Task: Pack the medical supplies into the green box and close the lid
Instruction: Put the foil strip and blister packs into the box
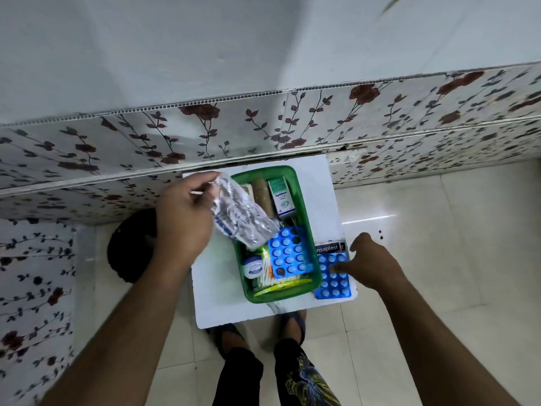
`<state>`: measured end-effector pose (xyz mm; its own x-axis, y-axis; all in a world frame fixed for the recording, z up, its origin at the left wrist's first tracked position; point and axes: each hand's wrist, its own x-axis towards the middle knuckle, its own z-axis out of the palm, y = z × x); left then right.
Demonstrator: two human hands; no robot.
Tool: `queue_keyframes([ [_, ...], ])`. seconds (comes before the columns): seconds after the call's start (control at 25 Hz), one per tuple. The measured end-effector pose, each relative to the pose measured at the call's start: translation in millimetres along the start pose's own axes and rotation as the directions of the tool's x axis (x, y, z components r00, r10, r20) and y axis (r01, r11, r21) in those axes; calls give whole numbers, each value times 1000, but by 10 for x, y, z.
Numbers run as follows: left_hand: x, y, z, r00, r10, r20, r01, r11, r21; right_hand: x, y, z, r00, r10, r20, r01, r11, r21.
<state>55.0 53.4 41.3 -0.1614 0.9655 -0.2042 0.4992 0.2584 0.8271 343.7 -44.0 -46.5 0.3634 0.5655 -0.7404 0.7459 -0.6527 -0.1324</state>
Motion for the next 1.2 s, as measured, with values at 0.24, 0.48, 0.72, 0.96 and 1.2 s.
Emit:
queue_keyframes([
  [0.24,191,77,629,974,74,214,-108,982,153,-30,-15,165,998,-31,-56,32,999,12],
  [0.48,83,-41,688,912,260,318,-388,797,463,8,92,179,998,-1,-57,13,980,196],
  [0.72,-38,-192,817,817,272,509,-571,508,645,42,115,85,999,-6,33,-10,888,459],
  [0.96,-55,-200,634,881,366,299,-472,713,518,-161,125,-317,999,-25,28,1,767,642],
  [1.2,30,-588,204,972,193,-132,-148,944,294,-412,-707,-836,951,-271,-150,285,575,767],
])
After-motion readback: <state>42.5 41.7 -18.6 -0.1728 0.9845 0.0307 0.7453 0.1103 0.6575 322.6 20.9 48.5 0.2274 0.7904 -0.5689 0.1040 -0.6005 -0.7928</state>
